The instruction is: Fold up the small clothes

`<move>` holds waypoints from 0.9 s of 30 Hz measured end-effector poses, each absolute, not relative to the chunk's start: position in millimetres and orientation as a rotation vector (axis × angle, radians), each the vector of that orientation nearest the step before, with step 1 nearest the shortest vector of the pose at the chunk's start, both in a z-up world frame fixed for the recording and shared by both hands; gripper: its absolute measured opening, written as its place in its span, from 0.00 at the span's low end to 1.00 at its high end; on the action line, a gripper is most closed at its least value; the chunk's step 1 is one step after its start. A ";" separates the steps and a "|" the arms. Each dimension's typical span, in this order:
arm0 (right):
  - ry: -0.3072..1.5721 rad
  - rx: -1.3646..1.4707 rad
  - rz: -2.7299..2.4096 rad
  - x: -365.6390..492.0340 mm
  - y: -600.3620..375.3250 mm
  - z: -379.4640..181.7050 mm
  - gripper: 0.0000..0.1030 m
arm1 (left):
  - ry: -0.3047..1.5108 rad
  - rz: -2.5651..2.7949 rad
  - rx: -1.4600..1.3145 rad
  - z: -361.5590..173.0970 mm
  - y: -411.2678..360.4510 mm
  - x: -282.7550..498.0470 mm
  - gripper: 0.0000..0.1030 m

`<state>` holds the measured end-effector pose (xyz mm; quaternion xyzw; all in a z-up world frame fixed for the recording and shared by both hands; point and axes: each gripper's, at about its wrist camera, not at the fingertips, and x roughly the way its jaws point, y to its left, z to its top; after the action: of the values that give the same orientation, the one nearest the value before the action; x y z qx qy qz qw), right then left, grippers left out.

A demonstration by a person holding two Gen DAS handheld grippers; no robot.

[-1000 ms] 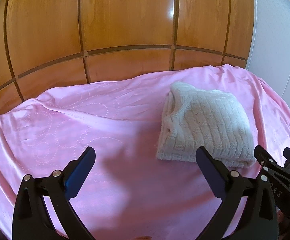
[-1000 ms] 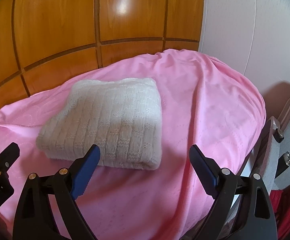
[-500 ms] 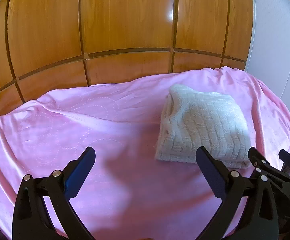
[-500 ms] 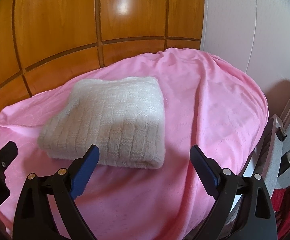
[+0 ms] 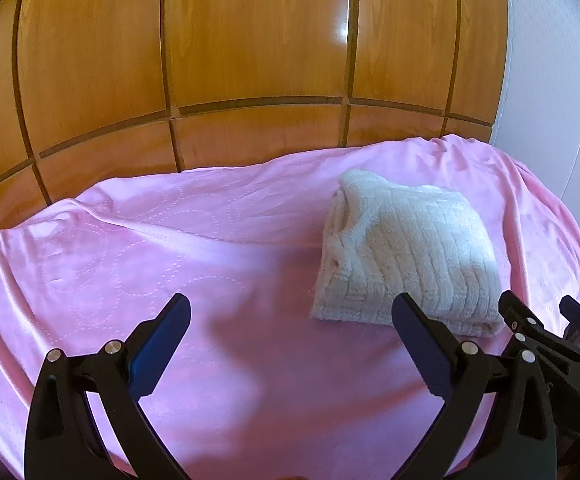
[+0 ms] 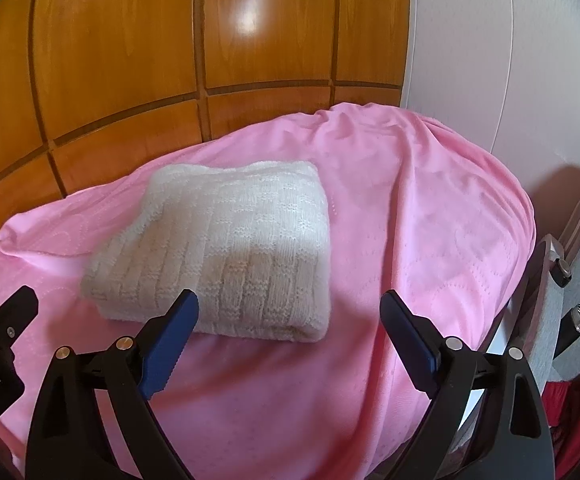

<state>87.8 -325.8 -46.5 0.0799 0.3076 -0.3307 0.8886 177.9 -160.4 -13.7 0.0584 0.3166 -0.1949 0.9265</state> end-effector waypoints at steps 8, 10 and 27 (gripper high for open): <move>0.635 0.166 -0.688 86.3 -321.8 -45.3 0.88 | 0.637 -0.394 0.112 -9.7 -158.3 175.1 0.98; 0.635 0.164 -0.687 86.5 -321.6 -45.3 0.88 | 0.633 -0.391 0.112 -8.8 -157.7 174.2 0.98; 0.635 0.165 -0.688 86.6 -316.3 -45.4 0.88 | 0.623 -0.385 0.107 -4.4 -155.8 172.1 0.98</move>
<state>86.6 -316.3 -45.4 0.0793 0.3056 -0.3310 0.8893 172.1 -155.8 -4.4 0.0523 0.3045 -0.1880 0.9323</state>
